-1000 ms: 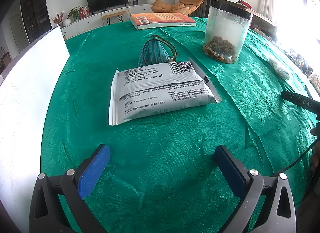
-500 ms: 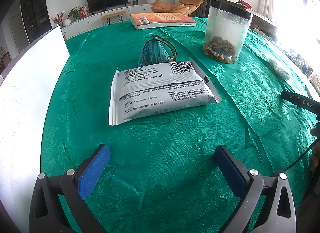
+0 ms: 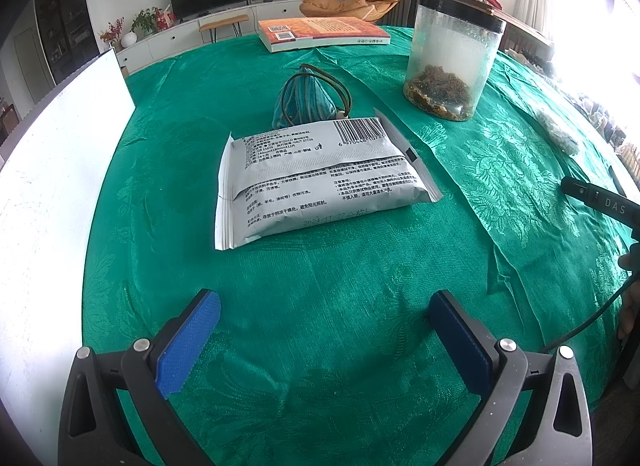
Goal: Organize soft objects
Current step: 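Position the right tool over the clear cotton swab bag, then grasp the cotton swab bag with the right tool while the left tool grasps the teal knit pouch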
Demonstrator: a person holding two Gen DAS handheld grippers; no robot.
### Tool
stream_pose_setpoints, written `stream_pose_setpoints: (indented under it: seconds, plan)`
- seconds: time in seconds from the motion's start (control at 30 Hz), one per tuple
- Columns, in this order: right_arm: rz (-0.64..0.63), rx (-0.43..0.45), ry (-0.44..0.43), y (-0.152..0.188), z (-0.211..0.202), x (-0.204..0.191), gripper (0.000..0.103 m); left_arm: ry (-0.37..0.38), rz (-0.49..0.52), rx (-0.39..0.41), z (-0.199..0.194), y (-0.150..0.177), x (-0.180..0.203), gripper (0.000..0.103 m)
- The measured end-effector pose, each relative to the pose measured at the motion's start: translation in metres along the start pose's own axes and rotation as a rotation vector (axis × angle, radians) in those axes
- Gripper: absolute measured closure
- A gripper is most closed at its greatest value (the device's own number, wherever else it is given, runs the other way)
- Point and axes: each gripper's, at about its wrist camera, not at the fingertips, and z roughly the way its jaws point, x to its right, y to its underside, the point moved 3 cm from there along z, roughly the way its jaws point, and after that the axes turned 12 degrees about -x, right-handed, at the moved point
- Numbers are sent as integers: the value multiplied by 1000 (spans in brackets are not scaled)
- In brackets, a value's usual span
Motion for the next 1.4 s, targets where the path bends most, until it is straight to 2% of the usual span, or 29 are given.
stream_pose_setpoints:
  seconds: [0.03,0.1,0.17,0.23,0.33,0.47,0.57,0.63,0.7,0.77,0.87,0.97,1.03,1.1,1.17,1.2,1.23,1.3,1.4]
  plan:
    - [0,0,0,0,0,0,15,45,-14,-19,-4,-2,-1,1]
    - [0,0,0,0,0,0,15,149,-55,5,-24,-10,-4,1]
    - [0,0,1,0,0,0,15,203,-80,37,-43,-25,-7,1]
    - [1,0,0,0,0,0,15,198,-75,47,-53,-51,-6,1]
    - [6,5,-19,0,-2,1,15,115,-44,26,-44,-98,-4,0]
    - [106,71,-194,1,-18,19,16,77,-87,-54,-2,-142,-16,4]
    - [187,112,-258,0,-32,40,16,90,-112,-110,23,-156,-21,13]
    - [217,107,-285,-7,-35,53,16,83,-122,-138,35,-162,-23,35]
    - [225,95,-271,-23,-34,66,16,93,-127,-168,43,-163,-22,50]
    - [253,44,-276,-45,-27,81,16,78,-116,-147,42,-163,-21,59]
    - [282,-101,-349,-75,-6,93,16,112,-165,-101,35,-165,-30,59]
    - [239,-255,-406,-97,19,76,16,128,-206,-57,25,-165,-41,59]
    - [218,-307,-398,-106,32,62,16,139,-218,-36,17,-165,-47,59]
    - [213,-301,-354,-113,38,51,16,142,-220,-20,9,-164,-51,59]
    - [147,-294,-304,-123,43,40,26,143,-217,-5,0,-162,-56,59]
    - [113,-288,-242,-127,45,38,65,145,-214,5,-5,-161,-58,59]
    - [88,-286,-206,-131,46,37,70,148,-210,17,-11,-160,-62,59]
    - [63,-286,-222,-138,43,35,72,156,-205,39,-24,-161,-66,59]
    - [10,-179,-232,-152,12,29,72,195,-213,74,-45,-159,-74,59]
